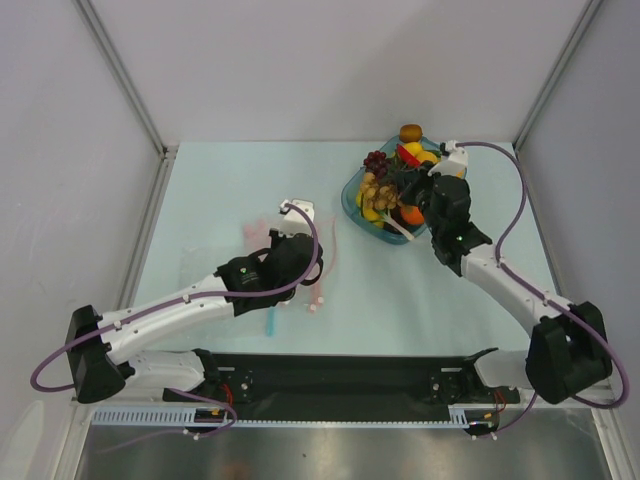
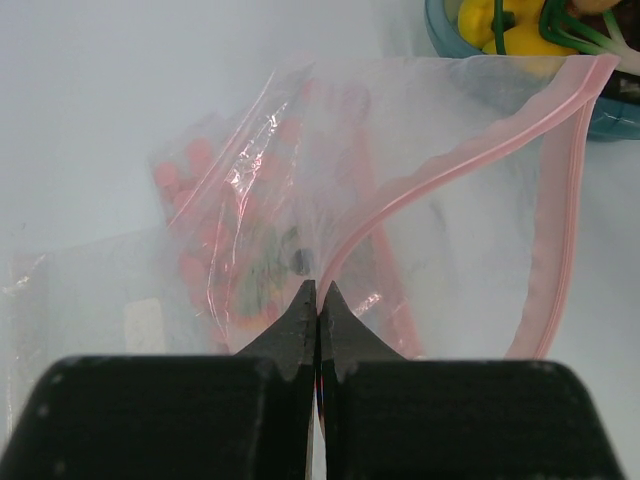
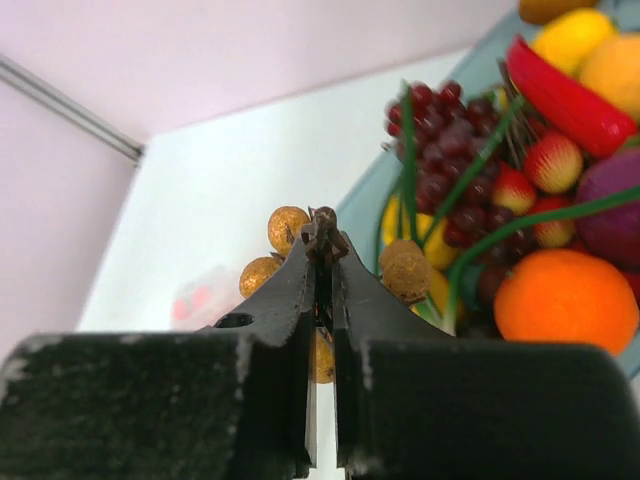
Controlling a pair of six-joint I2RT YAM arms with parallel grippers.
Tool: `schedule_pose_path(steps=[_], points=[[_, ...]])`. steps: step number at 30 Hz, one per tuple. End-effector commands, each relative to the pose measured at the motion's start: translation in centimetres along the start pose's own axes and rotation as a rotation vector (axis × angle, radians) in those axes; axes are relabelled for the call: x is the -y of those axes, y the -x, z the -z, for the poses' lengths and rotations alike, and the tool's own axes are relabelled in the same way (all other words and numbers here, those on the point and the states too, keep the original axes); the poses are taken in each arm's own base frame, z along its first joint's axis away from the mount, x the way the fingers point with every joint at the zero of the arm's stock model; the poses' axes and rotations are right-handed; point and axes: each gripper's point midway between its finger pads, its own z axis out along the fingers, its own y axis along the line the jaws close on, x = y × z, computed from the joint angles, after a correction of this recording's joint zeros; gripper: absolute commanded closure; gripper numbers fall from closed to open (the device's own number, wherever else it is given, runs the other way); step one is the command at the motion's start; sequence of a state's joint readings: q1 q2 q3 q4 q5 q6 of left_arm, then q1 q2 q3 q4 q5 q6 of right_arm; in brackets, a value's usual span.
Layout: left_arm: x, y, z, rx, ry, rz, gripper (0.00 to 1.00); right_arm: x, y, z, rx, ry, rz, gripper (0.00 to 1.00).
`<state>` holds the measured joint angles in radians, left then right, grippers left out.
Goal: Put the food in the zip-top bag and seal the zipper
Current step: Pick up the fake fruit from the bin.
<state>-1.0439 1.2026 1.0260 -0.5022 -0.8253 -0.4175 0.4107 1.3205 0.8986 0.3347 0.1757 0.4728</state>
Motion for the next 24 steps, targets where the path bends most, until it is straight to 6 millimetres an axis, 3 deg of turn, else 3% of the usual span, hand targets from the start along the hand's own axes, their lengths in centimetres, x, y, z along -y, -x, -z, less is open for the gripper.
schedule_pose_path(steps=[1, 5, 9, 11, 15, 17, 18, 19, 21, 24], points=[[0.2, 0.7, 0.0, 0.017, -0.011, 0.014, 1.00, -4.5, 6.7, 2.1, 0.130, 0.120, -0.017, 1.00], [0.4, 0.5, -0.2, 0.010, -0.010, 0.007, 1.00, -5.7, 8.5, 3.8, 0.149, 0.142, -0.035, 1.00], [0.6, 0.4, -0.4, 0.001, -0.030, 0.015, 1.00, -6.7, 8.0, 6.3, 0.110, 0.203, -0.065, 1.00], [0.8, 0.3, -0.4, -0.004, -0.045, 0.016, 1.00, -7.1, 7.4, 7.5, 0.094, 0.241, -0.075, 1.00], [0.9, 0.3, -0.5, -0.004, -0.051, 0.018, 1.00, -9.1, 6.3, 12.3, 0.063, 0.408, -0.090, 1.00], [1.0, 0.3, -0.5, -0.005, -0.055, 0.017, 1.00, -9.3, 4.4, 13.9, 0.023, 0.472, -0.089, 1.00], [1.0, 0.3, -0.6, -0.005, -0.052, 0.017, 1.00, -9.8, 5.1, 15.4, 0.057, 0.516, -0.091, 1.00], [1.0, 0.3, -0.5, -0.006, -0.055, 0.018, 1.00, -9.3, 3.4, 15.8, 0.030, 0.529, -0.089, 1.00], [1.1, 0.3, -0.5, -0.006, -0.059, 0.019, 1.00, -10.0, 2.9, 17.5, 0.043, 0.620, -0.062, 1.00], [1.3, 0.2, -0.6, -0.013, -0.065, 0.010, 1.00, -10.0, 0.5, 19.7, 0.037, 0.740, 0.002, 1.00]])
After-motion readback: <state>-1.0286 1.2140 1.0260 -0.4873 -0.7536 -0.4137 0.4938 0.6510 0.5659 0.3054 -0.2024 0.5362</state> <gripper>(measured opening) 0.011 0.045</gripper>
